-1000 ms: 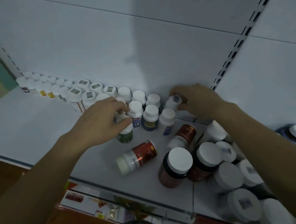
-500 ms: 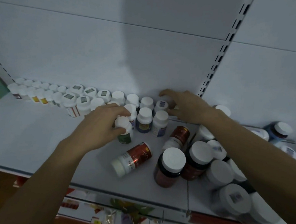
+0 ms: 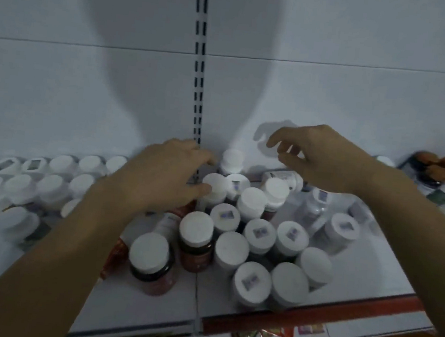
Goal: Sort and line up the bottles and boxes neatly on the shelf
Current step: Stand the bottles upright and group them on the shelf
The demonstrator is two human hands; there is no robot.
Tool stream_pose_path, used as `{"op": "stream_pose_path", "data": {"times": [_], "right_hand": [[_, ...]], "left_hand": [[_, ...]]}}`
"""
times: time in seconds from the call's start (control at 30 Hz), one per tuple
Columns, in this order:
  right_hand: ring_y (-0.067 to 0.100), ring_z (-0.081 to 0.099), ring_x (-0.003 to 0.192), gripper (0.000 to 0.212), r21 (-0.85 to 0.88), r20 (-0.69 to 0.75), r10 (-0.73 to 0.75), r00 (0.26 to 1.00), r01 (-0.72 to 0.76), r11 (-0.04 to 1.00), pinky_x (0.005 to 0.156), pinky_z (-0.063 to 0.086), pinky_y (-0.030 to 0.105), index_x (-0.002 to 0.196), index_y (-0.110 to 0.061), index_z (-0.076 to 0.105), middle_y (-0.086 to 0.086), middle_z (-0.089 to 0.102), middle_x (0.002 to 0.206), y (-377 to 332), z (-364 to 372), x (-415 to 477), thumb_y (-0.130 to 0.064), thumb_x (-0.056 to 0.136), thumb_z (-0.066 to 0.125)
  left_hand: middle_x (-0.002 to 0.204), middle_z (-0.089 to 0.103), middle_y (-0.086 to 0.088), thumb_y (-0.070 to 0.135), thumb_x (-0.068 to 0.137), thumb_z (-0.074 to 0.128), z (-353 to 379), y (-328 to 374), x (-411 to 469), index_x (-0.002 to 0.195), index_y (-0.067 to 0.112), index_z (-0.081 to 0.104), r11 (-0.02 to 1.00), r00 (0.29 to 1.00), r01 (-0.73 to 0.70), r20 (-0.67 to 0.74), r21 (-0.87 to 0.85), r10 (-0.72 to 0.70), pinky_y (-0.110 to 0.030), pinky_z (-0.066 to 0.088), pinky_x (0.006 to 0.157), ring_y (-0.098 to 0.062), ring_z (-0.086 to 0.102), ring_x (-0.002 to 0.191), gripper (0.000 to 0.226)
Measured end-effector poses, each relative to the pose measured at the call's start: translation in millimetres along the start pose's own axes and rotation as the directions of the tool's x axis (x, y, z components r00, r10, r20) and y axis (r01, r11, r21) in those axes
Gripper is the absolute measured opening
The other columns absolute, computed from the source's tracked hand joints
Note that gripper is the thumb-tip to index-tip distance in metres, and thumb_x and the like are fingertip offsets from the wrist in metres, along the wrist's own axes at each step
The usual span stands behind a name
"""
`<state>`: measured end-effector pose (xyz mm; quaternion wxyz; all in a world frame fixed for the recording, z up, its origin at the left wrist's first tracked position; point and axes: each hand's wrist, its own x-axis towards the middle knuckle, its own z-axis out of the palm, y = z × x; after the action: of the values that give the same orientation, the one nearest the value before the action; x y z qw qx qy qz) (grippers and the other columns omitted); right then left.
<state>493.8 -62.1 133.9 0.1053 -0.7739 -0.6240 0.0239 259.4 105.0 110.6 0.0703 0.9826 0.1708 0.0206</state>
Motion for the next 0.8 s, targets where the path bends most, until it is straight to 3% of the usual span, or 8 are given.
{"op": "stream_pose_path", "data": {"times": [0.2, 0.3, 0.37, 0.53, 0.67, 0.8], "right_hand": [[0.005, 0.065, 0.089, 0.025, -0.015, 0.13, 0.135, 0.982, -0.134, 0.991, 0.083, 0.052, 0.027, 0.123, -0.034, 0.06, -0.01, 0.07, 0.103, 100.4, -25.8, -76.3, -0.023, 0.102, 0.053], [-0.005, 0.063, 0.076, 0.025, 0.03, 0.134, 0.166, 0.977, -0.171, 0.985, 0.07, 0.046, 0.012, 0.116, -0.04, 0.058, -0.013, 0.072, 0.097, 147.0, -30.4, -109.1, -0.021, 0.102, 0.054], [-0.004, 0.062, 0.074, 0.025, 0.019, 0.082, 0.182, 0.98, -0.185, 0.983, 0.069, 0.043, 0.01, 0.116, -0.038, 0.059, -0.013, 0.072, 0.095, 176.2, -29.3, -126.7, -0.02, 0.101, 0.053], [0.012, 0.059, 0.087, 0.026, 0.194, -0.089, 0.239, 0.967, -0.218, 0.956, 0.078, 0.049, 0.031, 0.122, -0.024, 0.065, -0.004, 0.066, 0.106, 222.8, -7.4, -159.2, -0.024, 0.096, 0.064], [0.013, 0.048, 0.108, 0.049, 0.273, 0.069, 0.25, 0.966, -0.259, 0.927, 0.09, 0.041, 0.028, 0.132, -0.034, 0.055, -0.008, 0.049, 0.126, 223.6, 29.5, -168.8, -0.038, 0.088, 0.075], [0.019, 0.052, 0.109, 0.036, 0.299, 0.139, 0.241, 0.961, -0.273, 0.914, 0.092, 0.049, 0.033, 0.124, -0.032, 0.057, -0.008, 0.05, 0.128, 225.2, 44.3, -170.2, -0.026, 0.091, 0.072]], "left_hand": [[0.132, 0.052, 0.006, 0.056, 0.097, 0.053, 8.7, 89.0, 56.4, 0.143, 0.037, 0.043, 0.99, 0.989, -0.107, 0.111, 0.094, 0.096, -0.044, 0.048, 0.096, -0.018, 0.051, 0.119, 0.051], [0.131, 0.053, 0.005, 0.054, 0.097, 0.053, 17.8, 127.4, 80.4, 0.144, 0.037, 0.043, 0.992, 0.989, -0.085, 0.129, 0.094, 0.073, -0.041, 0.046, 0.097, -0.019, 0.05, 0.12, 0.052], [0.133, 0.053, 0.004, 0.055, 0.096, 0.053, 26.9, 152.7, 96.1, 0.145, 0.036, 0.044, 0.997, 0.991, -0.055, 0.125, 0.059, 0.048, -0.041, 0.046, 0.098, -0.02, 0.05, 0.122, 0.053], [0.141, 0.046, 0.008, 0.053, 0.098, 0.053, 61.6, 215.9, 128.0, 0.144, 0.036, 0.045, 0.995, 0.989, 0.01, 0.149, -0.103, 0.005, -0.043, 0.042, 0.105, -0.017, 0.046, 0.128, 0.05], [0.15, 0.036, 0.007, 0.054, 0.101, 0.045, 87.7, 251.7, 142.1, 0.152, 0.036, 0.035, 0.998, 0.967, 0.05, 0.25, -0.033, -0.04, -0.048, 0.038, 0.109, -0.018, 0.034, 0.137, 0.054], [0.15, 0.039, 0.005, 0.044, 0.103, 0.046, 93.9, 250.7, 147.0, 0.15, 0.034, 0.04, 0.987, 0.975, 0.164, 0.155, 0.0, -0.162, -0.047, 0.038, 0.11, -0.023, 0.037, 0.137, 0.049]]}}
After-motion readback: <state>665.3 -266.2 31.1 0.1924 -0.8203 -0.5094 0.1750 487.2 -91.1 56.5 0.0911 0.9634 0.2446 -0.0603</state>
